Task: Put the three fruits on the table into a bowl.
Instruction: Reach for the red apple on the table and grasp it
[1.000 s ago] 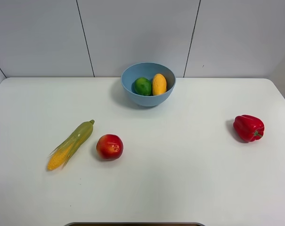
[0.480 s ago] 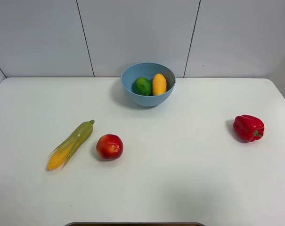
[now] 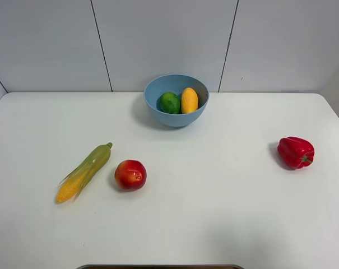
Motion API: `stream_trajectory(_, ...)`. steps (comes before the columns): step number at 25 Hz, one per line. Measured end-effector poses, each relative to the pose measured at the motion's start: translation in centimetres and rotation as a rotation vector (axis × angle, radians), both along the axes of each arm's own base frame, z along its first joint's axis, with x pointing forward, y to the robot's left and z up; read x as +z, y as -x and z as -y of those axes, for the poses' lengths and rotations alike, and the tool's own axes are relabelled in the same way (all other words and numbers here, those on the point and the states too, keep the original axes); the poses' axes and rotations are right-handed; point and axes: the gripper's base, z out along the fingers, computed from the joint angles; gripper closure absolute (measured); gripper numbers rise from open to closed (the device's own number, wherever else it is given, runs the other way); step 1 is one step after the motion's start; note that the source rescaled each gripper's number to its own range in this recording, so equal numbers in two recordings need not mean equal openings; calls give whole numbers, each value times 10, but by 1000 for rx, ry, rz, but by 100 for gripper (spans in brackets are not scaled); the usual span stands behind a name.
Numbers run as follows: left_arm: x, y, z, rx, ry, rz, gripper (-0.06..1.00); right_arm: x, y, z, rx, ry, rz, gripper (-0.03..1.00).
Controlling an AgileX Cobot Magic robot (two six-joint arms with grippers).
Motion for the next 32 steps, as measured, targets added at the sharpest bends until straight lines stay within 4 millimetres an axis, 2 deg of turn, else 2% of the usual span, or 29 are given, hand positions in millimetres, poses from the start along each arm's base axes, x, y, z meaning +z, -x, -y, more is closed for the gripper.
stream_trajectory(9, 0, 0, 0, 0, -1, 0, 7, 1, -1, 0, 0, 1, 19, 5)
stream_trajectory(13, 0, 0, 0, 0, -1, 0, 7, -12, -9, 0, 2, 1, -21, 5)
stream_trajectory(17, 0, 0, 0, 0, -1, 0, 7, -15, -11, -1, 4, -1, -29, 5)
stream_trajectory(32, 0, 0, 0, 0, 0, 0, 7, -15, -11, -1, 5, 1, -29, 5)
